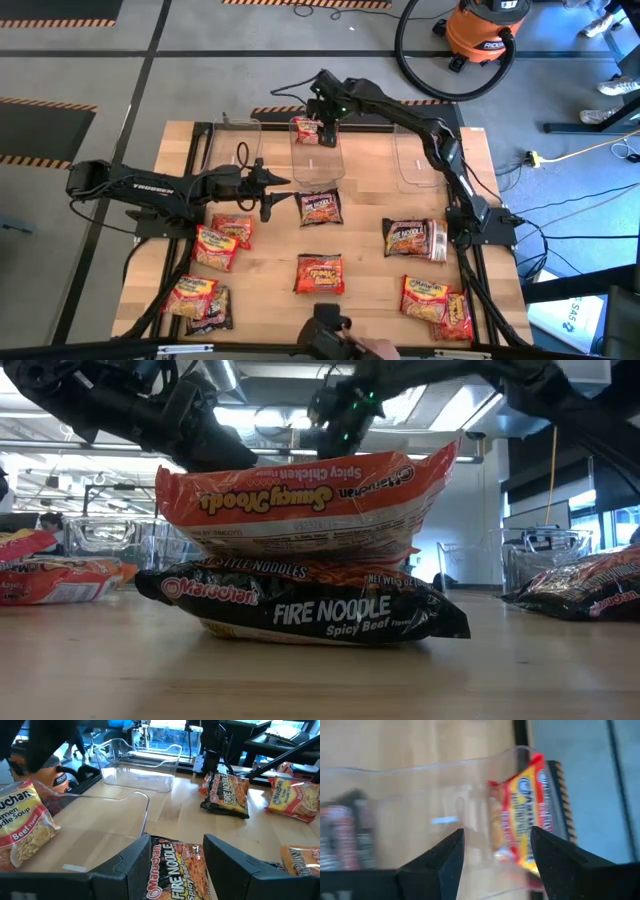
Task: Sort Maruchan noodles
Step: Put the bottom right red noodle pack into the middle transparent bin
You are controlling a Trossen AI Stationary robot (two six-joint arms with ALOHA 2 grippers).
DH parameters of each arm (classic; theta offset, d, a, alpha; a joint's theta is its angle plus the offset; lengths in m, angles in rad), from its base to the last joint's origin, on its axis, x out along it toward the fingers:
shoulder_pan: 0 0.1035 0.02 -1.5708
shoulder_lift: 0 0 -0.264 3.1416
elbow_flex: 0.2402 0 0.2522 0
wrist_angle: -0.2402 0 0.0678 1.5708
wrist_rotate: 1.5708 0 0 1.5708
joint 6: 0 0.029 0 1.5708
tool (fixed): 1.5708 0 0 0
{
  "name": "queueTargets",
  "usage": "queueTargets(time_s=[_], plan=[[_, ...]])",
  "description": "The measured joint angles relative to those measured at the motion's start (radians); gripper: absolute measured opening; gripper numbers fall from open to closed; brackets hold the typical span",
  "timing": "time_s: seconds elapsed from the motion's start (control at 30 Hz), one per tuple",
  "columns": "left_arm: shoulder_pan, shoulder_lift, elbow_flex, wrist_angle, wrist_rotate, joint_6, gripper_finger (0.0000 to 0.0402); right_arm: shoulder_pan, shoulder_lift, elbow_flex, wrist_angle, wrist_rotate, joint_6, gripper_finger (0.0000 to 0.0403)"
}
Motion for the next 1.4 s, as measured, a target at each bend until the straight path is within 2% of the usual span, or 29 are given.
queueTargets(time_s=[0.17,0.37,0.6,0.87,1.1,1.23,1.4], plan=[[-0.017,0.000,0.000,-0.008,0.002,-0.048,0.0176,0.003,-0.038,0.000,-0.103,-0.107,0.055,0.0209],[-0.081,0.000,0.000,-0.015,0.004,-0.055,0.0176,0.058,-0.068,0.000,-0.261,-0.107,0.102,0.0209],[-0.144,0.000,0.000,-0.015,-0.008,-0.055,0.0176,0.187,-0.101,-0.001,-0.345,-0.009,0.167,0.0209],[-0.202,0.000,0.000,-0.015,-0.096,-0.062,0.0176,0.333,-0.168,-0.001,-0.417,0.000,0.260,0.0209],[-0.224,0.000,0.000,-0.014,-0.113,-0.068,0.0176,0.498,-0.238,-0.005,-0.449,0.084,0.347,0.0209],[-0.224,0.000,0.000,-0.014,-0.113,-0.081,0.0176,0.569,-0.329,-0.125,-0.393,0.136,0.417,0.0209],[-0.224,0.000,0.000,-0.014,-0.113,-0.081,0.0176,0.642,-0.526,-0.490,-0.194,0.182,0.552,0.0209]])
